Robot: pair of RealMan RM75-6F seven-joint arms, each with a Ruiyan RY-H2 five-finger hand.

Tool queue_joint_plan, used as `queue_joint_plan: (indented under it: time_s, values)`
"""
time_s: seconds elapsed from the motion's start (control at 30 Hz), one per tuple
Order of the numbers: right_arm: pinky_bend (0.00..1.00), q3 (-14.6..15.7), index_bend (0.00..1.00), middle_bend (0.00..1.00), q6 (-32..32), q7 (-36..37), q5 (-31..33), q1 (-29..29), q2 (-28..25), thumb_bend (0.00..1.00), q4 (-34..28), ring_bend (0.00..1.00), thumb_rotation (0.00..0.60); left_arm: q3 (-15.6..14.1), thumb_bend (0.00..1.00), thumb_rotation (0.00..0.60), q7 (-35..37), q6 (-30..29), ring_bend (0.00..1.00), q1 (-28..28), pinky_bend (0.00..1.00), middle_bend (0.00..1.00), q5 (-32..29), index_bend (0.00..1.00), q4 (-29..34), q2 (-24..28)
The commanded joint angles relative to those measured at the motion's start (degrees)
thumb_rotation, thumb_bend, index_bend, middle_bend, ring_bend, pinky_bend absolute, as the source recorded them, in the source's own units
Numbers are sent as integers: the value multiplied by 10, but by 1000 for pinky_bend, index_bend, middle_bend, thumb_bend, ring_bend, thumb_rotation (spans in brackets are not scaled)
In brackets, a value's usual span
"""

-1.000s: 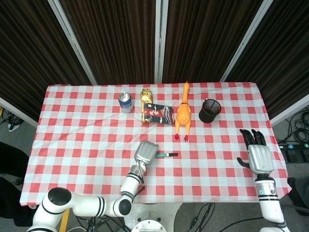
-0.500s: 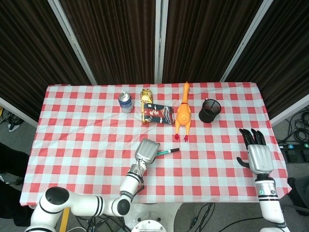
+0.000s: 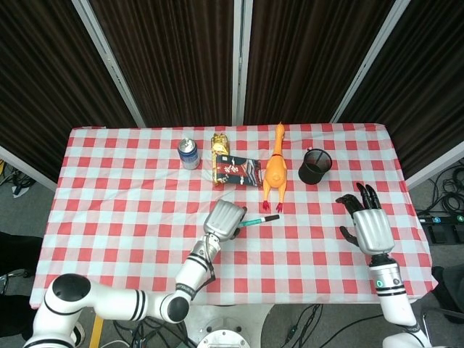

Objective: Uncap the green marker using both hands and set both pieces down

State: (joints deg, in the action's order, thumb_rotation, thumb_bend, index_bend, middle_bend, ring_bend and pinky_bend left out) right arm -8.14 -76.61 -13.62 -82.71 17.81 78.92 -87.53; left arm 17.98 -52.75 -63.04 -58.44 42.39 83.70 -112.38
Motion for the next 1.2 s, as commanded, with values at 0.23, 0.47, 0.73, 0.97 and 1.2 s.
queue_joint_plan:
  time_s: [0.23, 0.47, 0.73, 0.97, 1.2]
  values:
    - [105, -4, 413, 386, 90, -60, 6, 64, 9, 137, -18, 74, 600, 3, 423, 600, 8, 19, 595, -17, 640, 608, 2, 567, 12, 18]
    - [112, -15, 416, 383, 114, -96, 11, 101, 32, 136, -24, 74, 600, 7, 424, 600, 11, 27, 595, -33, 640, 608, -10, 567, 2, 17]
    - [149, -20, 416, 379, 151, -133, 46, 133, 61, 135, -14, 92, 600, 7, 423, 600, 6, 18, 595, -46, 640, 608, -18, 567, 5, 14]
    - [159, -17, 416, 380, 155, -153, 60, 146, 81, 135, -5, 100, 600, 4, 423, 600, 0, 7, 595, -51, 640, 608, -31, 567, 12, 16]
    - [159, -11, 415, 407, 155, -166, 63, 157, 99, 136, 7, 100, 600, 0, 423, 600, -2, 3, 595, -55, 640, 607, -40, 567, 13, 16]
